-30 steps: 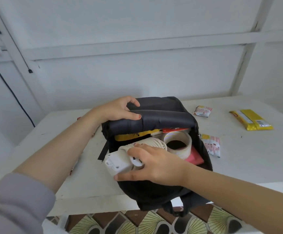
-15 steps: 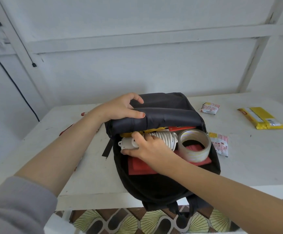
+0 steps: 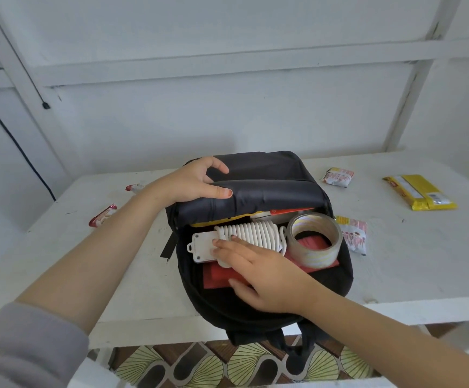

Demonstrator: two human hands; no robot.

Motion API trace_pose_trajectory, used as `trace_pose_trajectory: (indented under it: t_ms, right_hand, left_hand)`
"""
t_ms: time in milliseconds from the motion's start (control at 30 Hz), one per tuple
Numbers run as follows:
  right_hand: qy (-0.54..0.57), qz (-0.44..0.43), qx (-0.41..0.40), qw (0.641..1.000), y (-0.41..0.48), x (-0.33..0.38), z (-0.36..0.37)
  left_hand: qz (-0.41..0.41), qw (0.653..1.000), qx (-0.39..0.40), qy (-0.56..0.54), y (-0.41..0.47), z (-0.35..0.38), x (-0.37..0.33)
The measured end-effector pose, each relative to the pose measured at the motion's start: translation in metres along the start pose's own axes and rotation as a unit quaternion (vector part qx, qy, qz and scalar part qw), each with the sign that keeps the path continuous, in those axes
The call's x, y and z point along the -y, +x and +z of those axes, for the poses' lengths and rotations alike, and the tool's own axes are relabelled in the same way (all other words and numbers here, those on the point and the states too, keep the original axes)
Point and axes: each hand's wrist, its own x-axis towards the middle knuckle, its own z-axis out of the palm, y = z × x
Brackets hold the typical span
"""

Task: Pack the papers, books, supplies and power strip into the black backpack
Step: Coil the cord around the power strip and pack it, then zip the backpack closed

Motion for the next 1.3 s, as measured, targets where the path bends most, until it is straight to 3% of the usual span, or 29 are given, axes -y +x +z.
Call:
trace_pose_trajectory:
  t_ms: [100,267,433,500,600,667,767,867,933,1000,1133,1300]
  right_hand:
    - [0.017,0.007,0.0,1.0,-0.007,0.005,0.001]
    - [0.135,0.052,-0.028,0.989,-0.007,0.018,-0.022]
    - [0.116,0.061,-0.269,0.954,-0.005,0.007,-0.065]
    - [0.085,0.135,-0.327,0.931,-0.001,-0.009,-0.082]
    - [0.117,0.302,-0.305,0.896,0.001,-0.03,-0.1]
    - [0.199,0.37,-0.29,0.86,-0.003,-0.04,-0.106]
    - [0.295,0.374,-0.302,0.826,-0.013,-0.043,-0.106]
    - [0.322,0.348,-0.248,0.845,-0.03,-0.033,-0.089]
    - [0.202,0.318,-0.213,0.901,-0.047,-0.025,-0.071]
    - [0.088,0.276,-0.171,0.942,-0.062,-0.02,-0.051]
    - [-0.029,0.283,-0.102,0.953,-0.079,-0.019,-0.021]
    - [-0.02,0.277,-0.11,0.954,-0.079,-0.021,-0.017]
  left_hand:
    - [-0.004,1.0,0.004,-0.008,-0.003,0.004,0.001]
    - [-0.014,1.0,-0.009,-0.012,-0.012,0.013,0.001]
    - [-0.02,0.998,-0.038,-0.04,-0.023,0.026,0.005]
    - [-0.031,0.991,-0.09,-0.098,-0.027,0.03,0.003]
    - [-0.085,0.969,-0.146,-0.181,-0.036,0.033,-0.006]
    - [-0.099,0.953,-0.133,-0.254,-0.046,0.032,-0.01]
    - [-0.072,0.954,-0.073,-0.282,-0.07,0.036,-0.021]
    - [-0.018,0.982,-0.05,-0.181,-0.086,0.061,-0.022]
    - [0.042,0.989,-0.124,-0.068,-0.094,0.085,-0.012]
    - [0.114,0.973,-0.191,0.065,-0.099,0.107,0.001]
    - [0.158,0.938,-0.2,0.234,-0.1,0.134,0.02]
    - [0.174,0.924,-0.261,0.217,-0.101,0.142,0.02]
